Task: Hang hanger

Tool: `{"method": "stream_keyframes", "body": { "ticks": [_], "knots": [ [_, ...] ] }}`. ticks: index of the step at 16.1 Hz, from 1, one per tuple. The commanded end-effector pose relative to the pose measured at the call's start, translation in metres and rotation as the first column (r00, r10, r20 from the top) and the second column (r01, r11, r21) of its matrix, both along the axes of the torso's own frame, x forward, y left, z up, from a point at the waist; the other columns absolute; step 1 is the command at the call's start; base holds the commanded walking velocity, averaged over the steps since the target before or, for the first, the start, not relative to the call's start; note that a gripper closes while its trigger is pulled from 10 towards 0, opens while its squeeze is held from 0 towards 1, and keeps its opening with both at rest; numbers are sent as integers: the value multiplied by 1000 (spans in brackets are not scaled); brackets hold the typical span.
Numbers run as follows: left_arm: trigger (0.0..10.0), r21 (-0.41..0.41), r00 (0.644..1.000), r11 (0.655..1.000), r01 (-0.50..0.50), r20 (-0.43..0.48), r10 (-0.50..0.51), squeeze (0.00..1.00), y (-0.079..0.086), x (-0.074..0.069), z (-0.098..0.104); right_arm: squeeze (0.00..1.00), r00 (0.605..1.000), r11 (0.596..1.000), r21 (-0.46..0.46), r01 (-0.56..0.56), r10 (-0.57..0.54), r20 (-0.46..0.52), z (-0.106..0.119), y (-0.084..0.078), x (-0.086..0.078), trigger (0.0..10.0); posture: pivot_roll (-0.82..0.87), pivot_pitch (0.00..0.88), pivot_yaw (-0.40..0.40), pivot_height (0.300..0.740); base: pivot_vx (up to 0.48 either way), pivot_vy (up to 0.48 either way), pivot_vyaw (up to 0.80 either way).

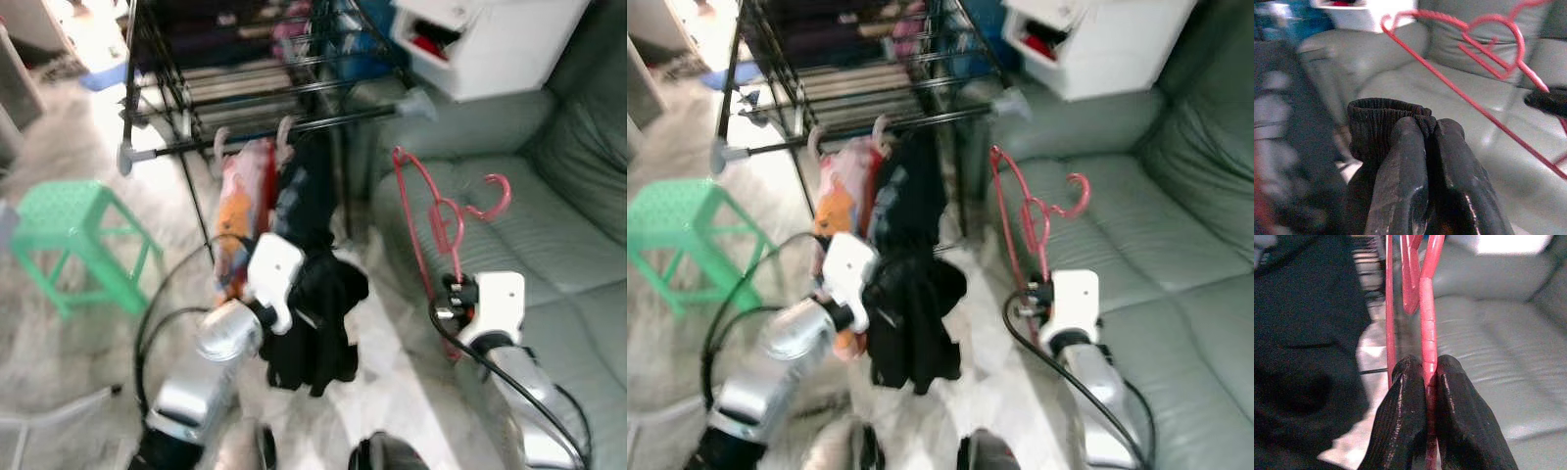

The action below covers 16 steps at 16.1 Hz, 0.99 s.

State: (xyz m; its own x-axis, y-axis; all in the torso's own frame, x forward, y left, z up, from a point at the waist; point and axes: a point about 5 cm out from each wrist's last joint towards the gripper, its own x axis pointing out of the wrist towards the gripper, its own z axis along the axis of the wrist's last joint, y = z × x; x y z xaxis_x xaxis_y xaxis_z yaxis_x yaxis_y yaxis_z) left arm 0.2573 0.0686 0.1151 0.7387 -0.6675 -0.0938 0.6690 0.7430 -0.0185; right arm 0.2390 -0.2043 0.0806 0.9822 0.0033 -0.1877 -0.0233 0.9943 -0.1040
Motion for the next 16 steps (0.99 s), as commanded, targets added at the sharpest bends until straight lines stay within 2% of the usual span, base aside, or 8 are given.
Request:
{"method": "stream_keyframes", "body": {
  "ticks": [1,2,4,5,7,10,14,16],
  "knots": [
    [10000,9,999,1000,-1,43,0,0,3,4,7,0,999,1000,-25,-17,18,47,13,0,6,10000,-76,19,20,740,-292,0,0],
    [10000,10,999,1000,0,44,-1,0,3,4,8,0,996,995,-89,42,-35,80,19,-12,9,10000,-75,18,19,740,-285,0,0],
    [10000,12,999,1000,-1,46,0,0,4,5,8,0,991,993,-101,68,-55,121,25,-19,11,10000,-75,17,20,740,-285,0,0],
    [10000,13,999,1000,-1,47,0,0,5,5,8,0,991,997,-60,53,-45,124,29,-19,13,10000,-75,17,20,740,-281,0,0],
    [10000,19,999,1000,4,50,-5,0,5,6,7,0,985,992,-97,86,-70,158,37,-22,19,10000,-77,18,23,740,-272,0,0],
    [10000,15,998,1000,8,57,-9,0,6,7,9,0,986,994,-99,43,-26,163,43,-16,22,10000,-80,18,25,740,-169,0,0],
    [10000,17,997,1000,0,72,-1,0,11,13,14,0,990,1000,6,12,-13,137,38,-6,18,10000,-73,19,31,740,0,0,-200],
    [10000,21,995,1000,5,95,-7,0,15,19,19,0,990,1000,1,0,0,138,37,-2,19,10000,-71,18,34,740,0,0,0]
  ]
}}
